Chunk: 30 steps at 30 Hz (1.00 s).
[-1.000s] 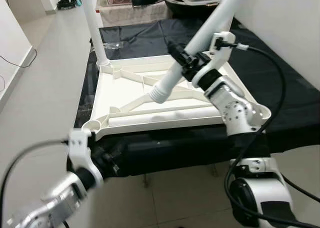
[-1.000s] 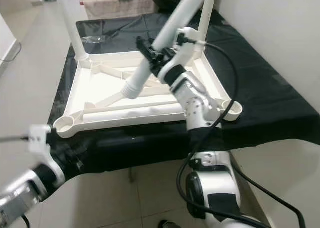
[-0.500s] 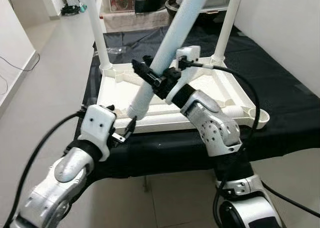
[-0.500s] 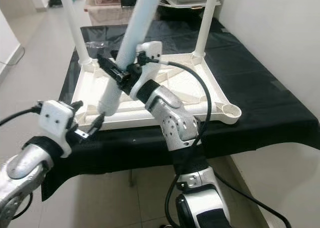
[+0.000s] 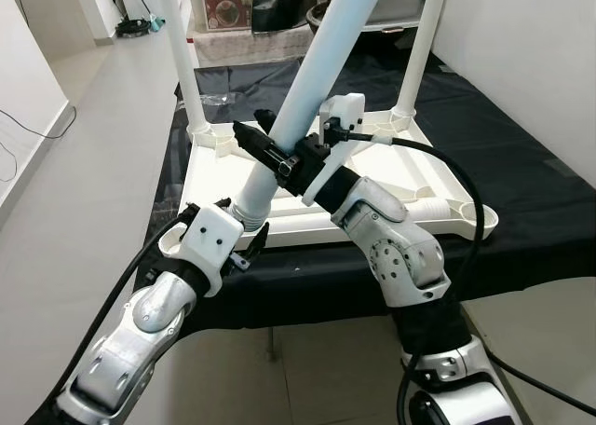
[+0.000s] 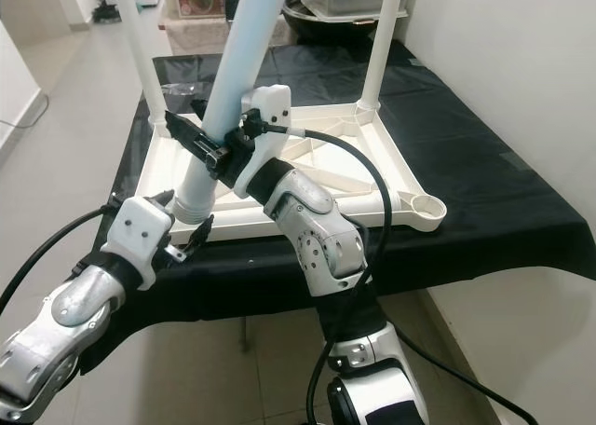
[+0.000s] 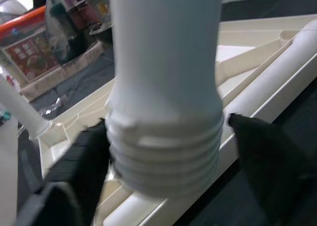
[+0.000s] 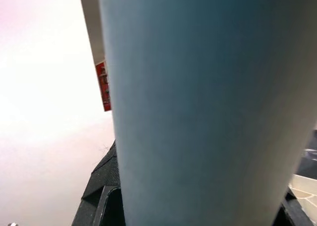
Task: Building children table
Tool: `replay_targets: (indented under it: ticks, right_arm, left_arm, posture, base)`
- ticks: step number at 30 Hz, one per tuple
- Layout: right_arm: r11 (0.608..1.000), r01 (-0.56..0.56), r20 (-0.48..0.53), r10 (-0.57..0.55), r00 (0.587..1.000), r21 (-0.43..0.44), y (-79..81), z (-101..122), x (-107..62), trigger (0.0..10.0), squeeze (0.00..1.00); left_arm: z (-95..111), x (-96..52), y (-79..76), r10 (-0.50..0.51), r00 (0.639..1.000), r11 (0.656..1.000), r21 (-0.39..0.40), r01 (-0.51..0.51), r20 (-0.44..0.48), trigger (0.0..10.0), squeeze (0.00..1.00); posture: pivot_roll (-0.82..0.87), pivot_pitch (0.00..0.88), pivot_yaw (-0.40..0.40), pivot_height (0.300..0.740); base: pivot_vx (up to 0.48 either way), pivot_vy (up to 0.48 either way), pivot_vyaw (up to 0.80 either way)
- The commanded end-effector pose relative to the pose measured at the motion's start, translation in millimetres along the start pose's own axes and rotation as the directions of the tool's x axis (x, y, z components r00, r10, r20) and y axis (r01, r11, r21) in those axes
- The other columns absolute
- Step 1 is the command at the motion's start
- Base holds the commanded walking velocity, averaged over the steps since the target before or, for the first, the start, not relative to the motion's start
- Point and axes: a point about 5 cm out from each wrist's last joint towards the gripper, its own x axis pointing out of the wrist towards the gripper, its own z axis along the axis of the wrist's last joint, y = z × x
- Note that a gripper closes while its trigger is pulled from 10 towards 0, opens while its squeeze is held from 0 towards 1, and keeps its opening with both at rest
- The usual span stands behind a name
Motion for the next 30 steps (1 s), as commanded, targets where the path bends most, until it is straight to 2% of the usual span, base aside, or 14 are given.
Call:
replay_targets:
  ticks: [1, 4, 5, 10, 22, 23, 24, 30]
  right_arm:
    - [1.000, -0.016, 0.016, 0.017, 1.000, -0.015, 4.0, 1.1, -0.1, 10.0, 0.00]
    - [1.000, -0.017, 0.011, 0.017, 1.000, -0.016, 4.8, -0.8, -0.8, 10.0, 0.00]
    - [1.000, -0.019, 0.007, 0.019, 1.000, -0.018, 5.5, -1.7, -1.0, 10.0, 0.00]
    - [0.999, -0.031, -0.002, 0.031, 1.000, -0.018, 9.3, -4.8, -1.9, 10.0, 0.00]
    - [0.998, -0.055, 0.000, 0.055, 0.998, -0.027, 15.1, -4.3, -2.0, 10.0, 0.00]
    - [0.998, -0.057, 0.001, 0.057, 0.998, -0.026, 15.6, -3.9, -2.0, 10.0, 0.00]
    - [0.998, -0.060, 0.001, 0.060, 0.998, -0.025, 16.3, -3.9, -2.2, 10.0, 0.00]
    - [0.998, -0.055, -0.004, 0.055, 0.999, -0.019, 16.2, -4.9, -2.6, 10.0, 0.00]
  left_arm:
    - [-2.6, 0.9, -1.9, -0.011, 1.000, 1.000, 0.004, 0.011, -0.004, 10.0, 1.00]
    - [-1.6, 4.1, -2.7, -0.007, 1.000, 0.999, 0.036, 0.007, 0.009, 10.0, 1.00]
    - [-1.3, 5.6, -3.7, -0.011, 1.000, 0.999, 0.049, 0.010, 0.014, 10.0, 0.00]
    - [-2.3, 10.9, -6.8, -0.023, 1.000, 0.999, 0.049, 0.022, 0.022, 10.0, 0.00]
    - [-9.7, 12.1, -9.5, -0.035, 0.999, 0.999, 0.037, 0.035, -0.007, 10.0, 0.00]
    - [-10.3, 12.2, -9.7, -0.034, 0.999, 0.999, 0.031, 0.034, -0.010, 5.3, 0.00]
    - [-10.7, 12.3, -9.9, -0.032, 0.999, 0.999, 0.022, 0.032, -0.008, 0.0, 0.00]
    - [-10.4, 12.4, -11.7, -0.047, 0.999, 0.998, 0.038, 0.047, 0.002, 0.0, 0.00]
  posture:
    - [-0.03, 0.076, -0.001, 0.740]
    - [-0.03, 0.079, 0.000, 0.740]
    - [-0.03, 0.079, 0.000, 0.740]
    - [-0.03, 0.079, 0.000, 0.740]
    - [-0.04, 0.082, 0.005, 0.740]
    - [-0.04, 0.082, 0.005, 0.740]
    - [-0.04, 0.082, 0.007, 0.740]
    - [-0.04, 0.081, 0.006, 0.740]
  base:
    - [0.000, 0.000, 0.00]
    - [0.000, 0.000, 0.00]
    - [0.000, 0.000, 0.00]
    - [0.000, 0.000, 0.00]
    - [0.000, 0.000, 0.00]
    - [0.000, 0.000, 0.00]
    - [0.000, 0.000, 0.00]
    - [0.000, 0.000, 0.00]
